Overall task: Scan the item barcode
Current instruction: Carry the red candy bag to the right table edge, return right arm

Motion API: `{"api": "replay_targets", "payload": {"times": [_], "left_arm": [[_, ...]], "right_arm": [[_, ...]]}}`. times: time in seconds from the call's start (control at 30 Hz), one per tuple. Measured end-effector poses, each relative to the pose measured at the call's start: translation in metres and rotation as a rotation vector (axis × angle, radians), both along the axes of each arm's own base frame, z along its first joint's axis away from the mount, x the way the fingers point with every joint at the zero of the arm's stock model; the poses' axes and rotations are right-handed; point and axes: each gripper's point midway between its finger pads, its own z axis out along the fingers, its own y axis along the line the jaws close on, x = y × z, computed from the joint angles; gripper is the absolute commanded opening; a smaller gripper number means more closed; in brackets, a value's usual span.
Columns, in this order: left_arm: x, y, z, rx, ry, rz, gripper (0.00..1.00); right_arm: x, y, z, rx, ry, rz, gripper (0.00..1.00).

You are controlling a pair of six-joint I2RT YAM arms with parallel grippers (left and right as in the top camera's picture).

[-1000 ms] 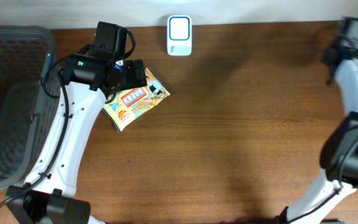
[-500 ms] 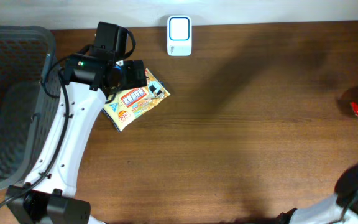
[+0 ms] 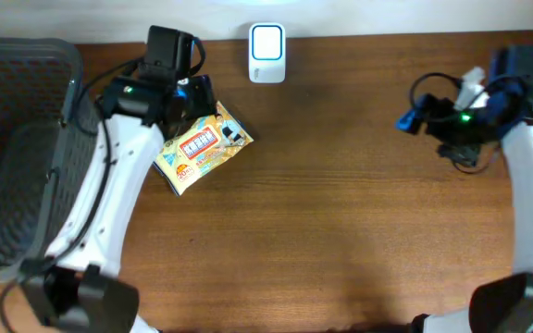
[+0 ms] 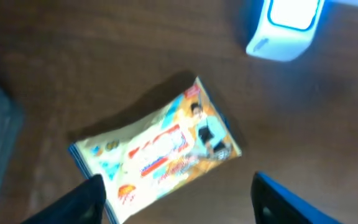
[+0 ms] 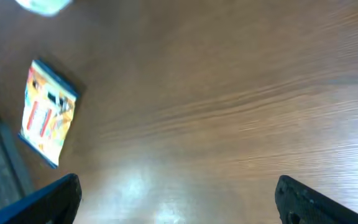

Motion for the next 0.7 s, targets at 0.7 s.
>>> {"api": "replay_targets", "payload": {"times": [0.7], "left_arm": [[-0.014, -0.146, -0.195, 0.185, 0.31, -0.478, 0.96]], "right_arm": [[0.002, 0.01, -0.006, -0.002, 0.015, 0.03, 0.98]]}}
